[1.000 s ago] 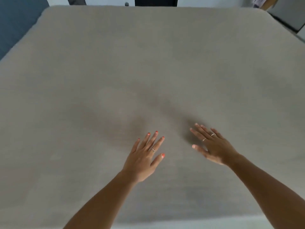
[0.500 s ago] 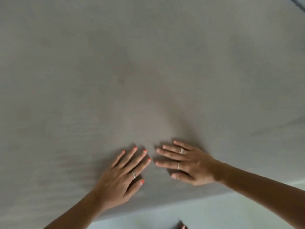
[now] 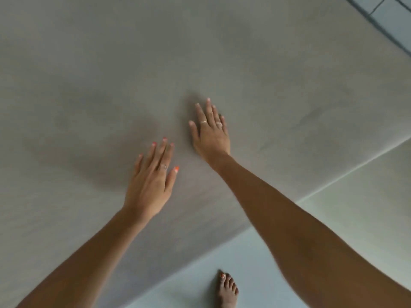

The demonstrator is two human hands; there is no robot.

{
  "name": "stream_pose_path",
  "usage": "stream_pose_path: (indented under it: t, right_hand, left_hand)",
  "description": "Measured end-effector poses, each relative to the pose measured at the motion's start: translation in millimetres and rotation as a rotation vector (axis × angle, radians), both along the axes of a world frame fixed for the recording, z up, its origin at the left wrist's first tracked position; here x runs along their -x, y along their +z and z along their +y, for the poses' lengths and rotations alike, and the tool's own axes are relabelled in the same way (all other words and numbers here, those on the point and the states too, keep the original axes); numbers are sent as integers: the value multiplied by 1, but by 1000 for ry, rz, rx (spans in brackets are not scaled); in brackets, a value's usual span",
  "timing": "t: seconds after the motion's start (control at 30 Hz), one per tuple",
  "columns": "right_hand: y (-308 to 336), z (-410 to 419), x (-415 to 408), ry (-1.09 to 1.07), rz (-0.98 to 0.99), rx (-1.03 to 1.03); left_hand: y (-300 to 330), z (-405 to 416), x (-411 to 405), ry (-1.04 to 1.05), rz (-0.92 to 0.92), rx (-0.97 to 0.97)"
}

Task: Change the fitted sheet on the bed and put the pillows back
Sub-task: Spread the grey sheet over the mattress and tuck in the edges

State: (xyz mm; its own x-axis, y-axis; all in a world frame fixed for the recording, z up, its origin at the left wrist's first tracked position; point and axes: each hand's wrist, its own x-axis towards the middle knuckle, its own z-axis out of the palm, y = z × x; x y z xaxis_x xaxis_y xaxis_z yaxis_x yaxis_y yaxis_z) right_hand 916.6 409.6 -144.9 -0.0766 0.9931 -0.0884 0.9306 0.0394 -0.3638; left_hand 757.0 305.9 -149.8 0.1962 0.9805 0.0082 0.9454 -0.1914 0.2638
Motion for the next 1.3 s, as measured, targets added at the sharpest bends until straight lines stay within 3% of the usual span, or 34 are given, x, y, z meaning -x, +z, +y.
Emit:
stream_pose_path:
  t: [0.17, 0.27, 0.37, 0.47, 0.53, 0.6, 0.67, 0.73, 0.8, 0.87, 0.97, 1.17, 1.23, 1.3]
  right_hand:
    - [-12, 13, -61, -53, -83, -11]
    - [-12, -17, -133, -214, -122, -52]
    - [-7, -63, -192, -442, -165, -47]
    - [3, -90, -213, -664, -117, 127]
    - [12, -83, -208, -821, -15, 209]
    - [20, -49, -198, -814, 11, 150]
    - [18, 1, -195, -621, -4, 55]
    - [12, 48, -203, -384, -28, 32]
    - [4, 78, -227, -236, -81, 47]
    - [-3, 83, -265, -232, -109, 12]
    - [-7, 52, -325, -440, -125, -77]
    - [5, -26, -386, -821, -63, 34]
    - [9, -26, -388, -917, -72, 90]
    - [14, -5, -389, -961, -78, 82]
  left_hand:
    - [-13, 40, -97, -60, 27, 41]
    - [-13, 25, -146, -147, 79, 30]
    - [-11, 2, -171, -479, 93, -19]
    - [-5, -12, -174, -834, 112, -5]
    - [-2, -1, -182, -739, 36, -18]
    - [3, 29, -199, -393, -27, -22]
    - [5, 73, -224, -156, -11, -18]
    - [2, 116, -250, -113, 28, -22]
    - [-5, 143, -276, -132, 25, -14]
    - [-12, 148, -307, -165, 18, -16]
    - [-13, 124, -347, -261, 15, -44]
    - [-8, 79, -373, -831, 80, -58]
    - [-4, 85, -372, -892, 65, -59]
    - [4, 99, -376, -781, -11, -43]
